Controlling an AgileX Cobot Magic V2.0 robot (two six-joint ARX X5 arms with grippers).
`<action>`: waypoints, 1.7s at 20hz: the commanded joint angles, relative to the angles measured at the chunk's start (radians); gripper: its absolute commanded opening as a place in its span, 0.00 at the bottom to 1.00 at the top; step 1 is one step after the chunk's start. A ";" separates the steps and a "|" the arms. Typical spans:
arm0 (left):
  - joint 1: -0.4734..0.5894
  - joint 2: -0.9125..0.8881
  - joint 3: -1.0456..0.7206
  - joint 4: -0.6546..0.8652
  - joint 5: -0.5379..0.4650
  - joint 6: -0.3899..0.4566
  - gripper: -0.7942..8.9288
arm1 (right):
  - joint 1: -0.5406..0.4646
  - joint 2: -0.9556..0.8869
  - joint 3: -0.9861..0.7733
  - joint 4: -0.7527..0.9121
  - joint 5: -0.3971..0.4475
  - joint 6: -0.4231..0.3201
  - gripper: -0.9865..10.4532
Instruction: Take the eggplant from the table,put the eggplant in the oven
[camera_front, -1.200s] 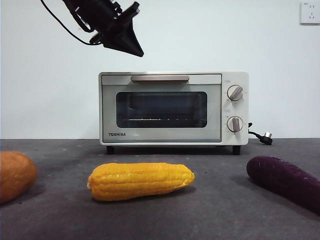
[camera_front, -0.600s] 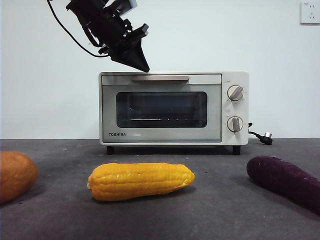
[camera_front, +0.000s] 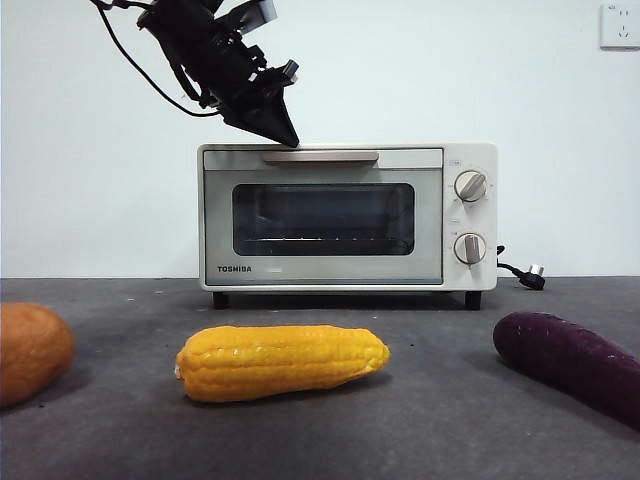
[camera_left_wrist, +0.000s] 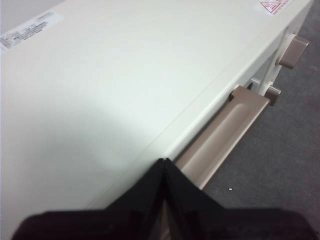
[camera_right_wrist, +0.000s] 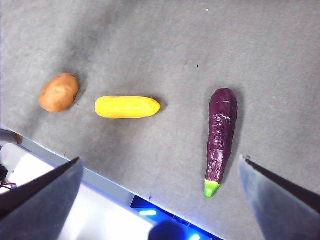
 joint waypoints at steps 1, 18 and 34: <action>-0.002 0.036 -0.001 0.001 -0.001 0.012 0.08 | 0.002 0.000 0.006 0.004 0.000 -0.008 0.58; -0.095 0.082 -0.002 -0.108 0.059 0.003 0.08 | 0.002 0.024 0.006 0.035 0.004 -0.013 0.58; -0.260 0.082 -0.002 -0.204 0.114 0.000 0.08 | 0.002 0.026 0.006 0.054 0.004 -0.027 0.58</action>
